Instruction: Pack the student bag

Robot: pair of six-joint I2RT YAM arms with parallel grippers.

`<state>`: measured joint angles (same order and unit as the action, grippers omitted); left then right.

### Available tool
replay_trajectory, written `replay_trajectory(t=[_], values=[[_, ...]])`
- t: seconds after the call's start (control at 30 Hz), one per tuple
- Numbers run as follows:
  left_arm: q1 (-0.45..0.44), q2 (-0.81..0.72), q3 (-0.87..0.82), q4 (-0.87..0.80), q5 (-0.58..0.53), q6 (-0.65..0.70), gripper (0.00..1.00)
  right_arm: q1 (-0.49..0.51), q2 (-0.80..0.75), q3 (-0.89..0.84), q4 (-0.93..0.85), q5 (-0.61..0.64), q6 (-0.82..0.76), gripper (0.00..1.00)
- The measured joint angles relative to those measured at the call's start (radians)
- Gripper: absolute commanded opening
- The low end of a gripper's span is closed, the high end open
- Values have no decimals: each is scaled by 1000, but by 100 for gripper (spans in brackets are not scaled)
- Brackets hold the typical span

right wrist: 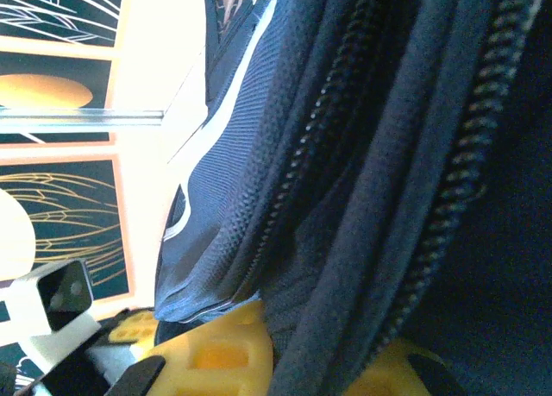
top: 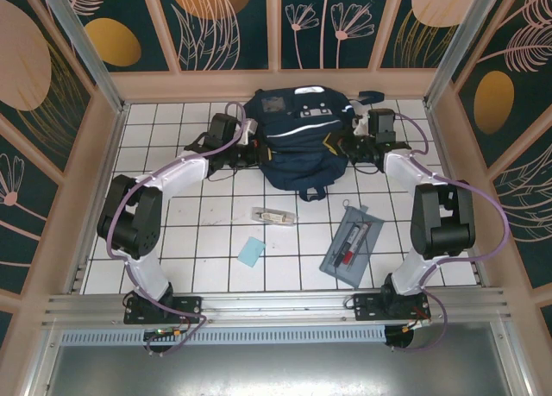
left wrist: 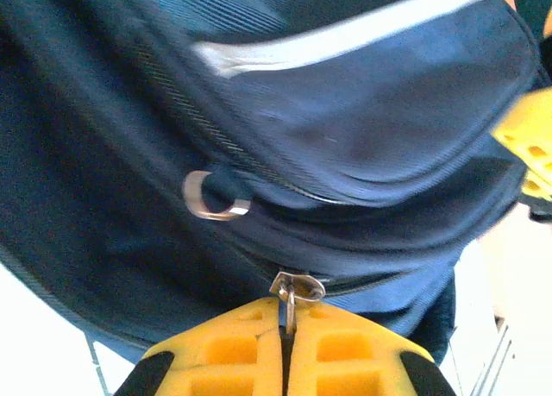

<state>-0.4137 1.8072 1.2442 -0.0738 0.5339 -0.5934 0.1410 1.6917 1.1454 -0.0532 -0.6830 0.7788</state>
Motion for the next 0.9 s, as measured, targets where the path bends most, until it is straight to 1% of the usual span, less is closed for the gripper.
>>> replay_trajectory(t=[0.13,0.23,0.27,0.3,0.33,0.37,0.43,0.47,0.5,0.53,0.57,0.6,0.63,0.77,0.9], values=[[23,-2,-39,42,11,-3,0,3,10,53,-46,-12,-38,0],[22,-19,-89,94,23,-29,0,4,68,126,-86,-26,-65,0],[18,-26,-97,97,18,-37,0,5,95,150,-93,-27,-71,3],[11,-37,-101,96,6,-46,0,5,125,180,-103,-29,-75,13],[0,-50,-101,95,-2,-56,0,5,159,210,-113,-32,-76,29],[-9,-61,-101,94,-15,-68,0,5,185,235,-124,-33,-77,40],[-28,-84,-99,97,-27,-93,0,2,223,277,-137,-13,-82,52],[-39,-89,-93,97,-30,-105,0,0,226,283,-136,2,-87,60],[-51,-90,-82,97,-29,-118,0,-1,224,283,-137,20,-90,65],[-60,-90,-74,97,-30,-126,0,-2,217,283,-135,37,-89,67],[-69,-90,-64,97,-30,-141,0,-2,207,280,-134,52,-90,73],[-76,-85,-53,98,-28,-153,0,-3,192,273,-131,59,-84,75],[-80,-77,-39,104,-25,-164,0,-3,169,256,-125,62,-82,93],[-101,5,54,139,5,-206,0,12,18,138,-107,56,-59,94],[-133,73,138,146,33,-228,0,68,-95,69,-94,53,-27,94]])
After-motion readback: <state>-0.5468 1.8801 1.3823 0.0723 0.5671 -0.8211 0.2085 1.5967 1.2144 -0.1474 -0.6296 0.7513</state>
